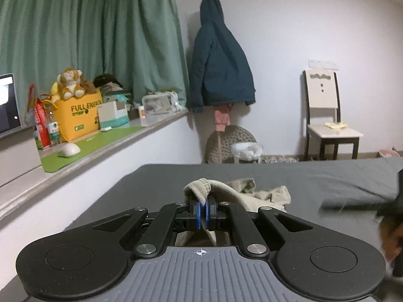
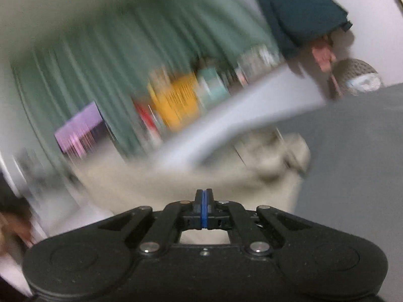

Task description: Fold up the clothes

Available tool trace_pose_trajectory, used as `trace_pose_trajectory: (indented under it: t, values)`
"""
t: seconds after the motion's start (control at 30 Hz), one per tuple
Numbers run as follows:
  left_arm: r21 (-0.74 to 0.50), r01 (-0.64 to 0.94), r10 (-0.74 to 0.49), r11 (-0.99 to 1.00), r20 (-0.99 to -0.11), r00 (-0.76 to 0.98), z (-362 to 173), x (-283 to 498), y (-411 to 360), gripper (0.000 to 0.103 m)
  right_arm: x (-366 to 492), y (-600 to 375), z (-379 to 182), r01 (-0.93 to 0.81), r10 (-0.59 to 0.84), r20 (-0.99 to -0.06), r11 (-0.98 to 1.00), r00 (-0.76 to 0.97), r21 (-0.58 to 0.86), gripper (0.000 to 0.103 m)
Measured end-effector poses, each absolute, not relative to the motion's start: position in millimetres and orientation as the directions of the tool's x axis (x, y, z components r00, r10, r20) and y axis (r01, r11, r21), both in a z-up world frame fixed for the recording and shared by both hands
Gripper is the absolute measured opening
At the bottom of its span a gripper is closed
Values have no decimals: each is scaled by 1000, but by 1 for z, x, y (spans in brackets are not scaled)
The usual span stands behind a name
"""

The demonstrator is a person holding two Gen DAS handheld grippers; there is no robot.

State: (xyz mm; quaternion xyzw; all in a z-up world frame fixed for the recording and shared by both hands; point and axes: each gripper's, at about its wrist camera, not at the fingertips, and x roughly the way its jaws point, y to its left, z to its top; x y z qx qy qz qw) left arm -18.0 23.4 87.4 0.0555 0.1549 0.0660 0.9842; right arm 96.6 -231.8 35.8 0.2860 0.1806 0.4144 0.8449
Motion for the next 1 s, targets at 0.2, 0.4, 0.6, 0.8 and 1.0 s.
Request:
trace_pose_trajectory:
  t: [0.2,0.4,0.6,0.8,1.0]
  values:
    - [140,-117,153,983,-283,947,90,-20,22,4,97,-230,57,-597,727,-163,652,667,467,51]
    - [141,-112,149,984,-291,945,89,-19,20,4,99,-188,10,-591,661,-424,748,619,303,49]
    - [133,-114,150,985,-305,940,85,-15,21,4,87,-161,-16,-618,617,-535,758,577,207,12]
    - [121,-134,165,983,-297,941,88,-17,23,4,96,-190,20,-575,767,-253,619,590,535,6]
    - [73,-172,183,982,-201,962,111,-25,33,4,81,-260,99,-664,750,298,241,590,708,1]
